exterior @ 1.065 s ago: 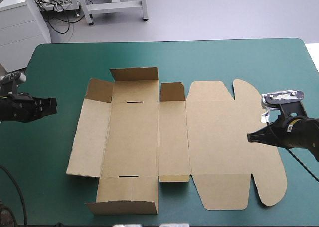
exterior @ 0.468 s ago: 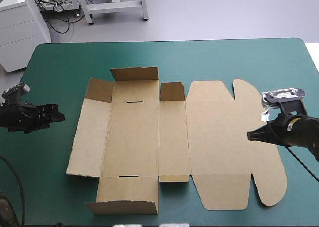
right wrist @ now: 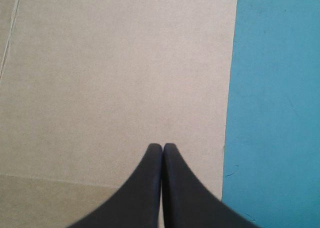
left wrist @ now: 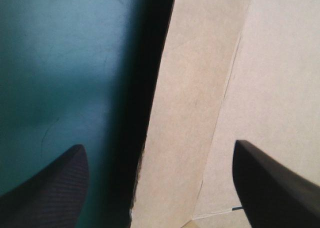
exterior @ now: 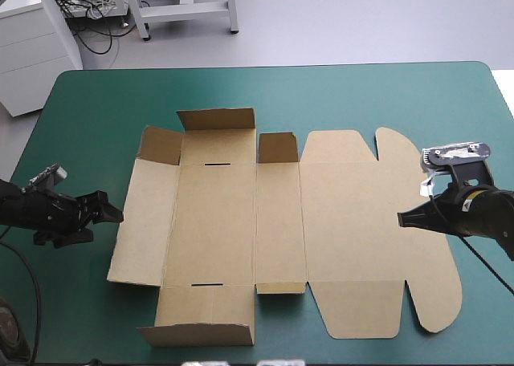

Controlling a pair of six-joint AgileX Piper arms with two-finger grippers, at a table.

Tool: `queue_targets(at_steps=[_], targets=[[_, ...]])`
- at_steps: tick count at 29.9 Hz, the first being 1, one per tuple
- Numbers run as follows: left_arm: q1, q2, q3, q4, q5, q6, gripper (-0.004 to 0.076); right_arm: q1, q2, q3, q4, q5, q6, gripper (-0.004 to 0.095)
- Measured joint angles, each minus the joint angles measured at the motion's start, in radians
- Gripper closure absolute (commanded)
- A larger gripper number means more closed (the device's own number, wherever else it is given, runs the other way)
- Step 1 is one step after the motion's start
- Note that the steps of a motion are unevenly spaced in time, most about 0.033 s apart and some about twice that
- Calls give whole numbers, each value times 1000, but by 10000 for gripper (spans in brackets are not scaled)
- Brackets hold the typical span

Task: Fold the box

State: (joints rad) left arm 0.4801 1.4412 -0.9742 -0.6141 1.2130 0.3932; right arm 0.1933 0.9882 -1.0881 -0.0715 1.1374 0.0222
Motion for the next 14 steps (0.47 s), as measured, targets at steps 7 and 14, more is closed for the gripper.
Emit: queue_targets(at_steps=[7,14], targets=[[-10,0,40,-4,-4,15,160,0,0,0,0,-2,0,931],[-72,6,123,-4,-13,45,161,0,0,0,1,-3,0,931]])
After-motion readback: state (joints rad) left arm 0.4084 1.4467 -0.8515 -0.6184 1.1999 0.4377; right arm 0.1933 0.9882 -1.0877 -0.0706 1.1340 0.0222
